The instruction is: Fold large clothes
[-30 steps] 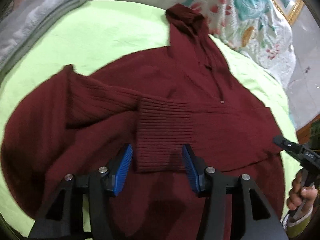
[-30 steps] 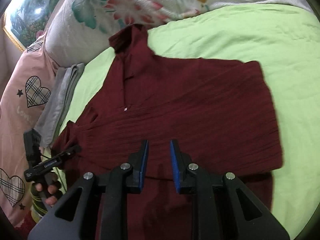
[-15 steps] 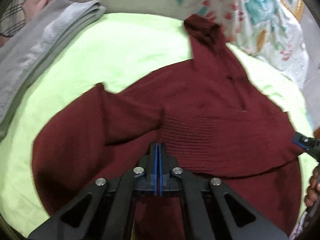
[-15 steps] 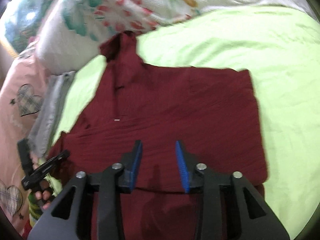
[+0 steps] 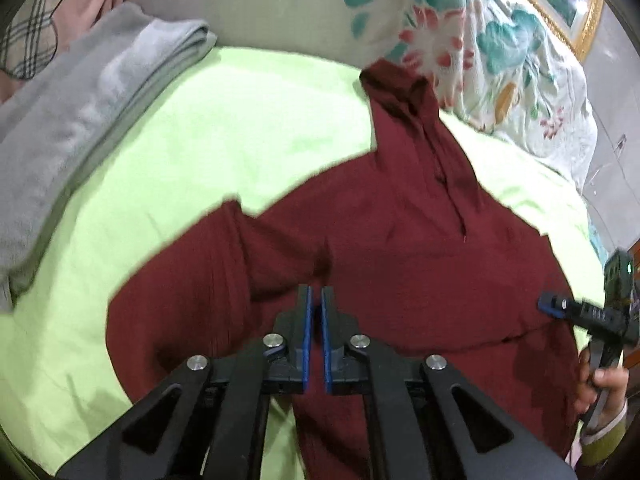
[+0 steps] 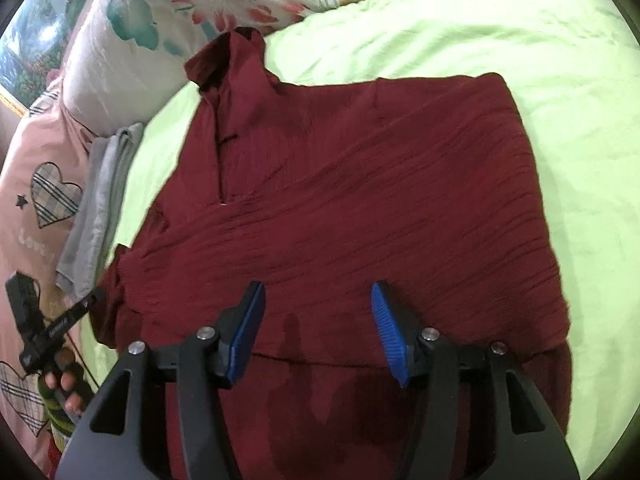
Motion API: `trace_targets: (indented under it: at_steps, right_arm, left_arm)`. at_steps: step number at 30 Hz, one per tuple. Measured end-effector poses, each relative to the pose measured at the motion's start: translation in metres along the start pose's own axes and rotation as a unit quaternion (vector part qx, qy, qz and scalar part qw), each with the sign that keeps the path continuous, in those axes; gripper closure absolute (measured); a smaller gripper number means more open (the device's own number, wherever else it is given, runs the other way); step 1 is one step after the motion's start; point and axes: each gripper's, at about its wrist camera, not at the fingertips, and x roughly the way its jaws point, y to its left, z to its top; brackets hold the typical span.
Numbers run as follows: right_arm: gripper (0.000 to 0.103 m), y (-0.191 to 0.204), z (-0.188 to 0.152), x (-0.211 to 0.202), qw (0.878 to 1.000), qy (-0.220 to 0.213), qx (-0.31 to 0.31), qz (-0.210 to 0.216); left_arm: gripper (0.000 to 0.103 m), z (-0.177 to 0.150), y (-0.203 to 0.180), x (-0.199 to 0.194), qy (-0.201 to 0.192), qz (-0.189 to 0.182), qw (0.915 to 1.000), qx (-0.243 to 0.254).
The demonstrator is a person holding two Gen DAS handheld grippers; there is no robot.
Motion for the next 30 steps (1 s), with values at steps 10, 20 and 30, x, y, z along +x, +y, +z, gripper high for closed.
trace_targets:
  at_steps: [10,20,30]
  right_arm:
    - [0.047,0.026,-0.014,-0.014,0.999,-0.009,-0.016,0.032]
    - [0.047,0.024,-0.021,-0.008,0.999,-0.003,0.002,0.038]
    - [0.047,0.026,-0.026,-0.02,0.999,-0.023,0.004,0.041]
  left_arm:
    - [0.035,0.053,-0.072,0.115,0.107,0.082,0.9852,0.106]
    - [0.095,0.061,-0.037,0.102,0.055,0.076,0.9931,0.069]
    - [0.096,0.089,-0.023,-0.001,-0.053,0.026,0.9982,-0.01]
